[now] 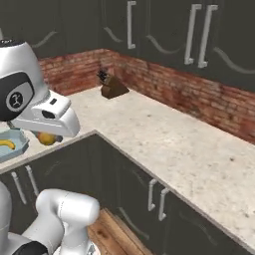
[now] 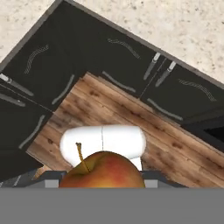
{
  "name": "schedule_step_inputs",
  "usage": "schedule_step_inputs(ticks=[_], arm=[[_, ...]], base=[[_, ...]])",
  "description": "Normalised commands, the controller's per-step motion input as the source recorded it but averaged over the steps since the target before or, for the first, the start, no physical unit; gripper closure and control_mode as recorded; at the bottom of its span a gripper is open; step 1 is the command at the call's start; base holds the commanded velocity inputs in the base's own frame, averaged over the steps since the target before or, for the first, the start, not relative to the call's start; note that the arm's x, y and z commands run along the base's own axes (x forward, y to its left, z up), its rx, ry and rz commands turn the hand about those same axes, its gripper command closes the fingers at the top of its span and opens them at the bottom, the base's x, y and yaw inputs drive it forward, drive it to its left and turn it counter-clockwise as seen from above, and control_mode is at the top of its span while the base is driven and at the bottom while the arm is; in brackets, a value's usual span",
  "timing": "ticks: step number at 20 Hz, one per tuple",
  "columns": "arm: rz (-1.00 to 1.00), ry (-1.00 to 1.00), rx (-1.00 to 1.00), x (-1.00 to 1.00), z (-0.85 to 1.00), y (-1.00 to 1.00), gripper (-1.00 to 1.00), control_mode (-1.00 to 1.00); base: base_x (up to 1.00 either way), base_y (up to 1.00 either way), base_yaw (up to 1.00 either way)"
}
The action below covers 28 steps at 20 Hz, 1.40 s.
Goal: Pick the banana and apple from the fridge and place them inside the tupperware on the counter.
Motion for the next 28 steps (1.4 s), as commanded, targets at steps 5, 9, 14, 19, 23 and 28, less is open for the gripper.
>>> schedule_step_inputs(ticks=[5,9,14,19,23,28], arm=[[0.00,0.00,0.00,0.00,0.00,0.00,1.00,1.00],[0.00,0.00,0.00,0.00,0.00,0.00,1.00,1.00],[0.00,0.00,0.00,0.00,0.00,0.00,1.00,1.00],[0.00,0.00,0.00,0.00,0.00,0.00,1.00,1.00],[0.00,0.00,0.00,0.00,0.00,0.00,1.00,1.00],[0.13,0.00,-0.01,-0.06,-0.37,0.00,1.00,-1.00]], base=[[0.73,0.00,0.84],[0.65,0.00,0.86],[0.66,0.00,0.85],[0.62,-0.07,0.79],[0.24,-0.23,0.64],[-0.03,-0.04,0.29]])
